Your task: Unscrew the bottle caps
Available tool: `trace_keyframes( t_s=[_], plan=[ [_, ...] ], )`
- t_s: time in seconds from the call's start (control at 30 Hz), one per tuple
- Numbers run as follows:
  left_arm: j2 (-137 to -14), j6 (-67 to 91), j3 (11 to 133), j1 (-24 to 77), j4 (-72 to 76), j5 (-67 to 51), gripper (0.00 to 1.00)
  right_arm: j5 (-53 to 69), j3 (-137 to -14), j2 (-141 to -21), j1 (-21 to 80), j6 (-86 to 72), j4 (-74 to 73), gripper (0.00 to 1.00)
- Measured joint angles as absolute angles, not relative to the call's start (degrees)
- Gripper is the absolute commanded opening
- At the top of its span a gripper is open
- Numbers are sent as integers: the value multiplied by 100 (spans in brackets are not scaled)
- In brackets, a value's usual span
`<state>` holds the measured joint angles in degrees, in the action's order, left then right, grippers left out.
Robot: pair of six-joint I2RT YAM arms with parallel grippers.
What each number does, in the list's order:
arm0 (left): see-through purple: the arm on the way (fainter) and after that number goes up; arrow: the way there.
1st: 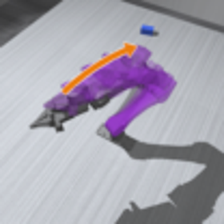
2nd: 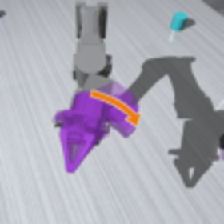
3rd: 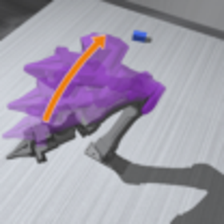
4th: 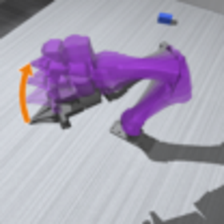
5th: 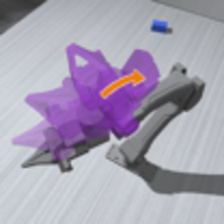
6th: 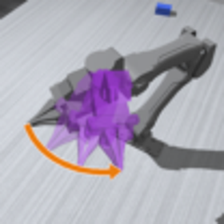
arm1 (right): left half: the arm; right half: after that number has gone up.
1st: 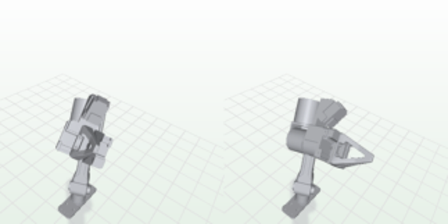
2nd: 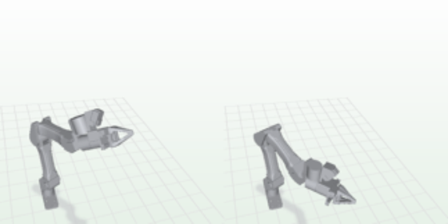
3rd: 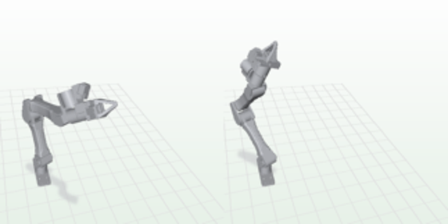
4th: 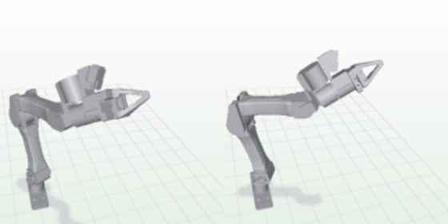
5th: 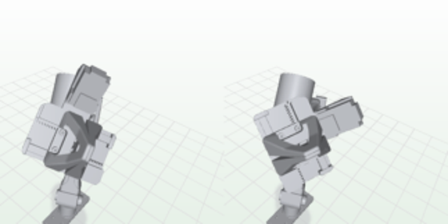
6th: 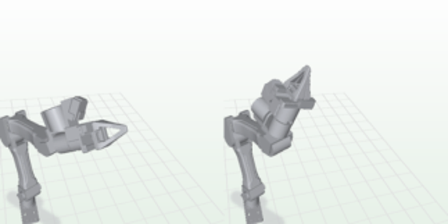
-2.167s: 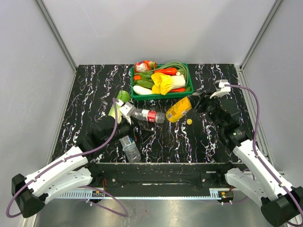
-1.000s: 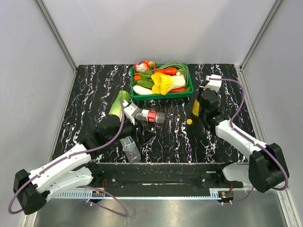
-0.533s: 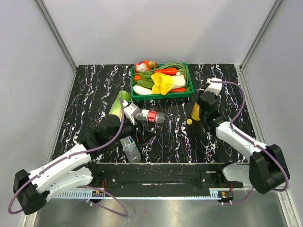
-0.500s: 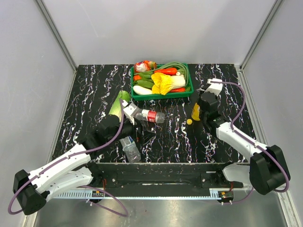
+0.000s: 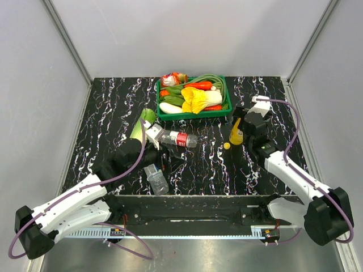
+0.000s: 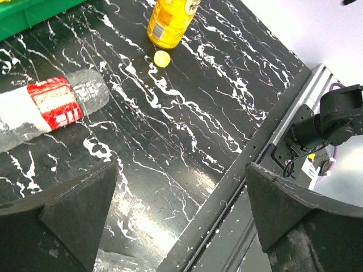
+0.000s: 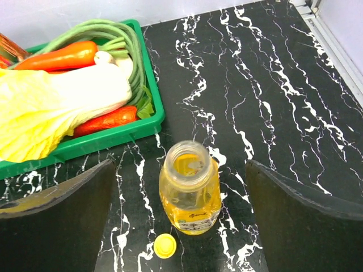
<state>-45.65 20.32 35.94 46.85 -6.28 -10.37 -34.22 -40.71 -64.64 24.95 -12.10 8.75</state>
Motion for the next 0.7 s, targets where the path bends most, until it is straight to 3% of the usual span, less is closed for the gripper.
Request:
trace_keyframes(
  t_s=[0.7],
  plan=[
    [-5052, 3889, 4292, 4685, -2993, 1374, 99, -2139, -4486, -5054, 2495, -1651, -5, 100]
  ],
)
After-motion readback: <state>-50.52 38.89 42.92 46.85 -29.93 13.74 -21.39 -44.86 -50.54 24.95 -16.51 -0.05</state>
